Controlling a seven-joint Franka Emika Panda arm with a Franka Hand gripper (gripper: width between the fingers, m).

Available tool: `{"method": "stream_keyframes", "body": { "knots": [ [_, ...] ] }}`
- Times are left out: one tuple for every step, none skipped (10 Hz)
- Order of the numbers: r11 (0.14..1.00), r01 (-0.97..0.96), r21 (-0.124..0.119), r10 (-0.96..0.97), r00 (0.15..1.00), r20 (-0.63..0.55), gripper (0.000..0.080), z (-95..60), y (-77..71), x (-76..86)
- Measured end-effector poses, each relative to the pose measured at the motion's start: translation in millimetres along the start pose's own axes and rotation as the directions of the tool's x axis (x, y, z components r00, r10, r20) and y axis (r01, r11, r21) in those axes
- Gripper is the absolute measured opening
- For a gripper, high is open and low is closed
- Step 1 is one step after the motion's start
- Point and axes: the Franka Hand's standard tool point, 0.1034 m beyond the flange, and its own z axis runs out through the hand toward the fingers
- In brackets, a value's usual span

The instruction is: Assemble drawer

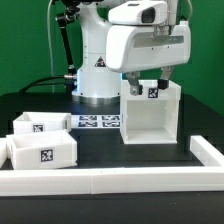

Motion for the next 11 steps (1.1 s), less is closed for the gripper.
{"method": "stream_keyframes", "body": {
  "knots": [
    [0.998,-0.067,0.001,0.067,0.998,0.001,0.0650,0.6,0.1,0.1],
    [0.992,-0.125,0.001,0.125,0.992,0.001,0.0650,0.8,-0.1,0.1],
    [0.984,-0.177,0.002,0.177,0.984,0.001,0.0650,1.0,-0.6,0.2],
    [0.966,-0.259,0.006,0.259,0.966,0.001,0.0650,1.1,-1.7,0.6],
    [0.943,-0.333,0.008,0.333,0.943,0.002,0.0650,0.5,-3.0,1.2],
    [0.903,-0.430,0.005,0.430,0.903,0.005,0.0650,-4.3,-8.5,2.8],
    [0.897,-0.443,0.002,0.443,0.897,-0.001,0.0650,-12.0,-16.3,4.9],
    [0.901,-0.434,0.000,0.434,0.901,-0.009,0.0650,-20.2,-21.9,5.3],
    [0.906,-0.424,-0.003,0.424,0.906,-0.017,0.0650,-28.4,-28.8,2.2],
    [0.908,-0.420,-0.007,0.420,0.907,-0.023,0.0650,-32.7,-38.2,-4.7],
    [0.907,-0.421,-0.010,0.420,0.907,-0.028,0.0650,-31.9,-47.4,-13.0]
  ]
}}
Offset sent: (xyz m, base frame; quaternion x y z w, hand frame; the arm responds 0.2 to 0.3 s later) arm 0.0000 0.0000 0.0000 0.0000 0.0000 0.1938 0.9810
